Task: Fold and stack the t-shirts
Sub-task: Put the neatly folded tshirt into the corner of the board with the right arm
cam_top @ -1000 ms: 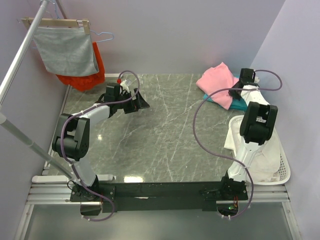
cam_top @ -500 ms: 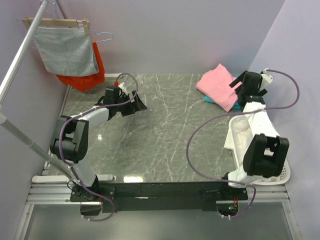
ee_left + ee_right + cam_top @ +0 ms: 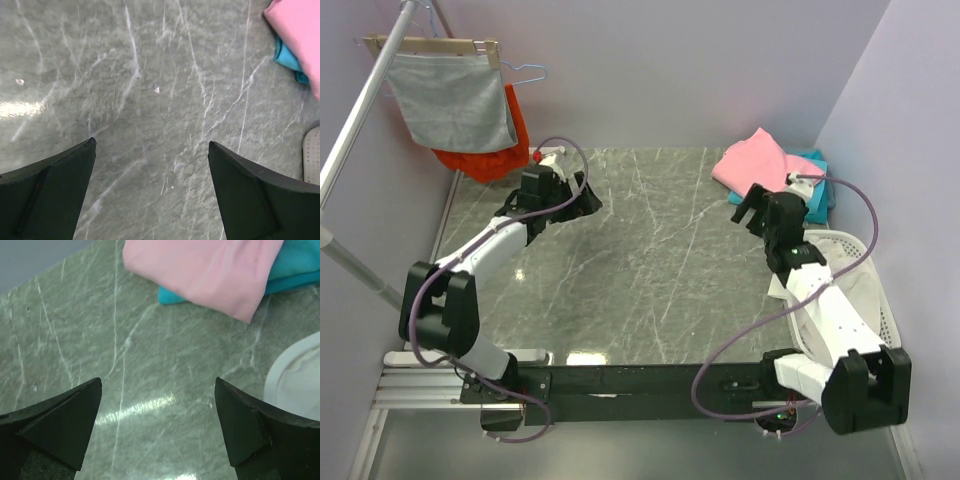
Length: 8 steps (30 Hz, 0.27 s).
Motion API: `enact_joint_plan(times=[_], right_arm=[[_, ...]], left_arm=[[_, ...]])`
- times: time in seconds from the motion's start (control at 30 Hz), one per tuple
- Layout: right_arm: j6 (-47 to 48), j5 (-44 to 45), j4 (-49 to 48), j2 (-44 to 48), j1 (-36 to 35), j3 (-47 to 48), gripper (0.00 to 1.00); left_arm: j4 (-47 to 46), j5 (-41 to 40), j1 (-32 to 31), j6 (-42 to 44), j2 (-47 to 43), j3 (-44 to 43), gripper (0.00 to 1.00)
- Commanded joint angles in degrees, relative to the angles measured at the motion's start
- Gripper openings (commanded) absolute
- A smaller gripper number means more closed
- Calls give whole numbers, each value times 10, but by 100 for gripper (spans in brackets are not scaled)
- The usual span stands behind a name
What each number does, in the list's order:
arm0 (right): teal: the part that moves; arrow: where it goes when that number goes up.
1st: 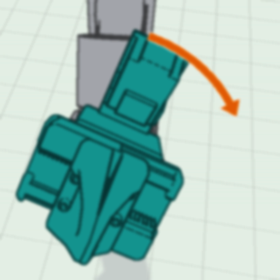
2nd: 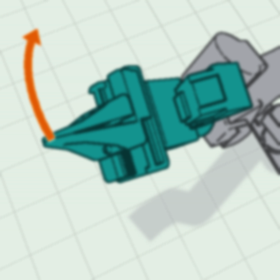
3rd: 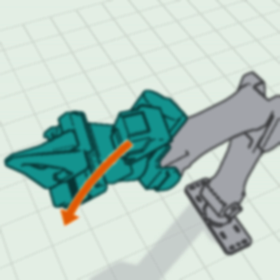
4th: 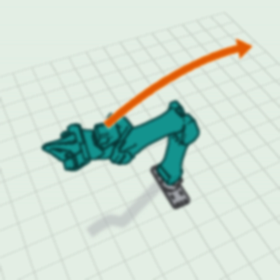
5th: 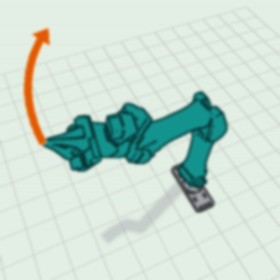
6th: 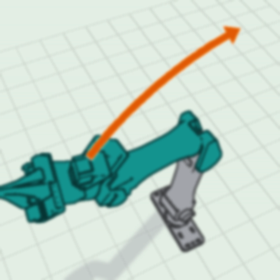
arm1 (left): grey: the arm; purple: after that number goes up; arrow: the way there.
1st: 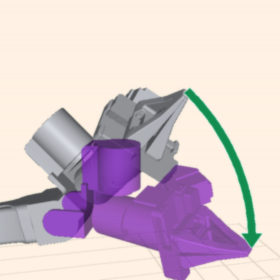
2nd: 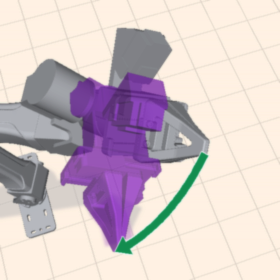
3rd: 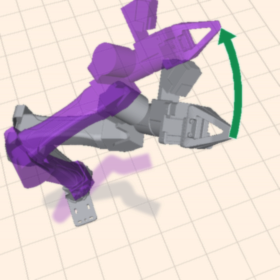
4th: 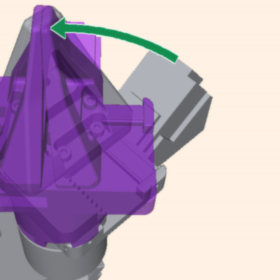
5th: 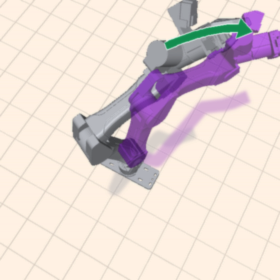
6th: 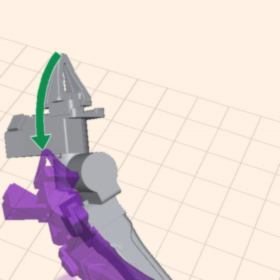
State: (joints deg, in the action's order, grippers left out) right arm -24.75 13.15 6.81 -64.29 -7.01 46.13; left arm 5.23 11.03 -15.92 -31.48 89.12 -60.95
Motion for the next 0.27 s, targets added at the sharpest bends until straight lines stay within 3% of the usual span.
enact_joint_plan(times=[0.0, 0.23], right_arm=[[17, -8, -1, 55, -14, -45, 100], [-9, 22, 17, 137, -34, -129, 100]], left_arm=[[13, -57, -4, 11, -58, 24, 99], [30, -144, -6, -23, -157, 86, 100]])
